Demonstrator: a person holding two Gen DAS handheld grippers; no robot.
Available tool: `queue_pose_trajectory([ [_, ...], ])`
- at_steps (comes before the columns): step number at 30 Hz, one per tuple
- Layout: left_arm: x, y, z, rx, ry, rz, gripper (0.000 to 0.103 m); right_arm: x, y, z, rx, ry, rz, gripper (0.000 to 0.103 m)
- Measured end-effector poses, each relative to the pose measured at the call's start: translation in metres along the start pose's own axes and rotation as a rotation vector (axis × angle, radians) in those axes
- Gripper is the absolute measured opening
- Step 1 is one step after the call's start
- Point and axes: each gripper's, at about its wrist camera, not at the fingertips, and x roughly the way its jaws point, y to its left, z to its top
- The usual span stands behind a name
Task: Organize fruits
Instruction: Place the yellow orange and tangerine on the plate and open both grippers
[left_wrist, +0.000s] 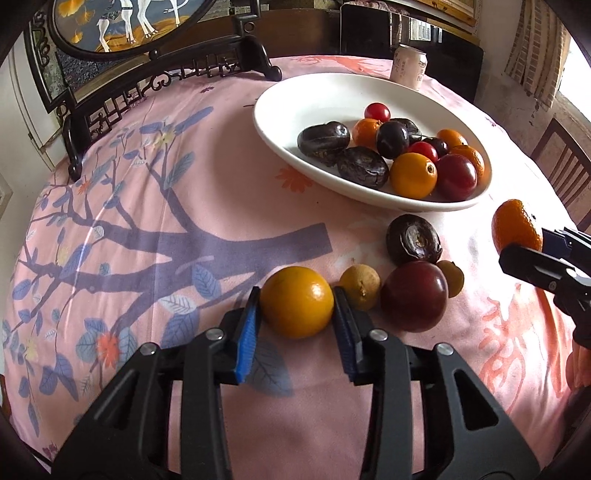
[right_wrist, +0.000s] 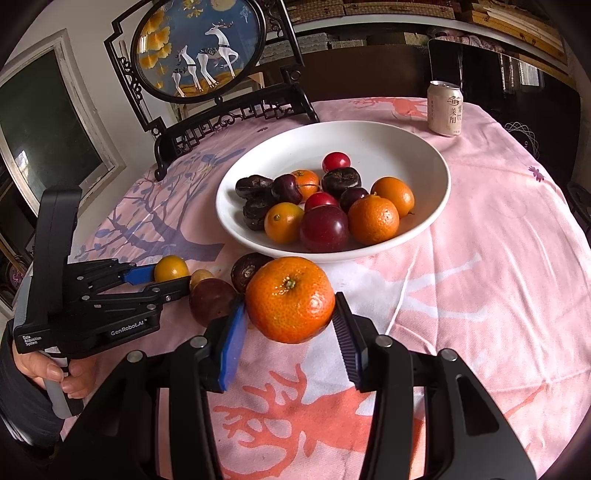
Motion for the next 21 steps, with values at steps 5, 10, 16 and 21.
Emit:
queue_pose_trajectory([
  [5,-0.022,-0.004,-0.004,-0.013,-0.028,-0.006,0.038,-0.006,-0.001,0.003,0.015,-0.027,-0.011,0.046],
  [10,-0.05,-0.012,0.015,-0.017,-0.096,-0.023,0.038,-0.026,0.001,0.015,0.008,-0.087,-0.021,0.046],
  [16,-0.057,-0.021,0.066,-0.057,-0.15,-0.067,0.038,-0.039,-0.001,0.047,-0.049,-0.138,-0.069,0.046],
  [21,-0.024,-0.024,0.102,-0.115,-0.106,-0.082,0.038,-0.016,-0.01,0.071,-0.055,-0.135,-0.093,0.046],
])
